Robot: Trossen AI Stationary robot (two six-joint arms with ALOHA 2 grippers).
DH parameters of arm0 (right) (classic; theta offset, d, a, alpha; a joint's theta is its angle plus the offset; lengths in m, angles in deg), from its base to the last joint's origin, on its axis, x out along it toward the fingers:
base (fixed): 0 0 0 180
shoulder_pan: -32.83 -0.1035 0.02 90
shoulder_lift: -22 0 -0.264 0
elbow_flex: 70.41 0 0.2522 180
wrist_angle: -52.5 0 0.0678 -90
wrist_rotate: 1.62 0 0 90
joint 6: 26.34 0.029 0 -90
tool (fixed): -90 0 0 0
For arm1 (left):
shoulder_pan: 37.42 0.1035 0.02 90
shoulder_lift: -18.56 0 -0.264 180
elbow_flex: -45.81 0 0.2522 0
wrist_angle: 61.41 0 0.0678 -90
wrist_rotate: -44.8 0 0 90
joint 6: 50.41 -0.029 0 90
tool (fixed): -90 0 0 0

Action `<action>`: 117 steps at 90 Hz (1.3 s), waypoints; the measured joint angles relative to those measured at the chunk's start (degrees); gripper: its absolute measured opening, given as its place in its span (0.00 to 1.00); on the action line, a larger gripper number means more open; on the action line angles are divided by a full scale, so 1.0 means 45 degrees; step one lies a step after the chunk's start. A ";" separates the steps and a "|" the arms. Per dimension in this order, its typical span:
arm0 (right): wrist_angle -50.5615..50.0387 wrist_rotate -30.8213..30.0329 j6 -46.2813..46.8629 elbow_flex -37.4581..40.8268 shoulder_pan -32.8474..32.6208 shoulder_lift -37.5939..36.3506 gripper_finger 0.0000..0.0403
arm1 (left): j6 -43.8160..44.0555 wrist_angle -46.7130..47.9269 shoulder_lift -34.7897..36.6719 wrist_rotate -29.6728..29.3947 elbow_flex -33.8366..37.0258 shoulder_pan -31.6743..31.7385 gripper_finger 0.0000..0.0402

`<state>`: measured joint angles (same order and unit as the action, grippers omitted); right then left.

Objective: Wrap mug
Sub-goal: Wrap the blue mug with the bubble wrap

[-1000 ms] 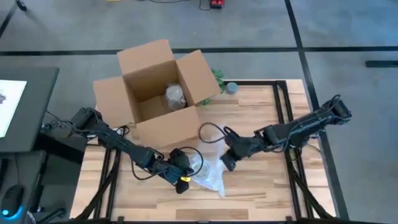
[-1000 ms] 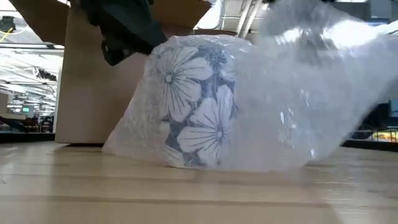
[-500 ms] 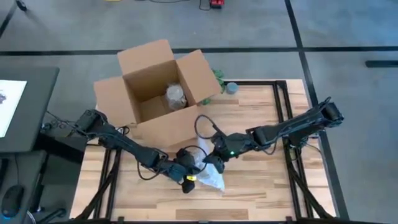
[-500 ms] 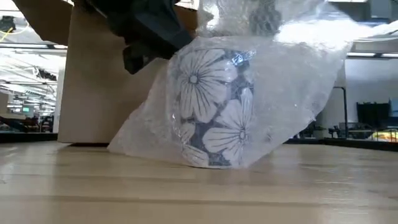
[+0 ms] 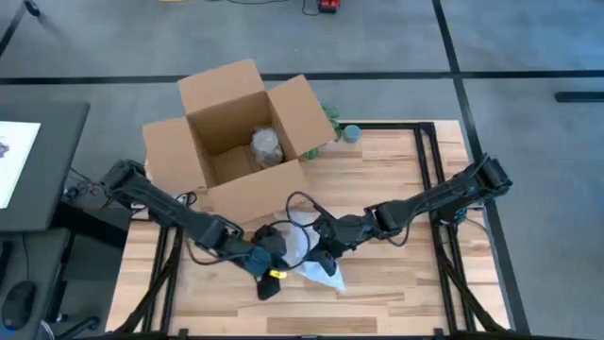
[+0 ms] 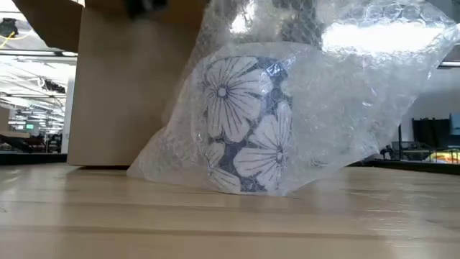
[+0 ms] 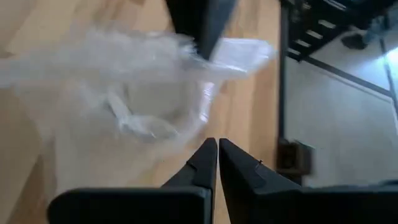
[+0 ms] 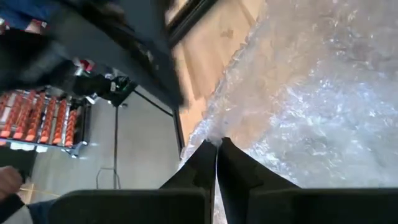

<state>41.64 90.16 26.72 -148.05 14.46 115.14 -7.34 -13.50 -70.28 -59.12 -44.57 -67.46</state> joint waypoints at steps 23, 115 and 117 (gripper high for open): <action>0.1318 0.0996 -0.0108 0.0005 -0.0005 0.0862 0.00 | -0.0730 0.0310 0.0359 -0.1817 -0.1393 -0.0457 0.00; 0.2114 0.6193 -0.0467 0.0000 0.0448 0.0673 0.46 | 0.2439 -0.3522 -0.0718 -0.2307 0.3646 -0.0830 0.00; 0.2085 0.6120 -0.0466 0.0002 0.0482 0.0539 0.46 | 0.2444 -0.3631 -0.0718 -0.2308 0.3729 -0.0830 0.00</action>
<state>51.02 117.70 24.62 -148.04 16.63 117.57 3.65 -29.85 -73.51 -69.50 -27.79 -71.20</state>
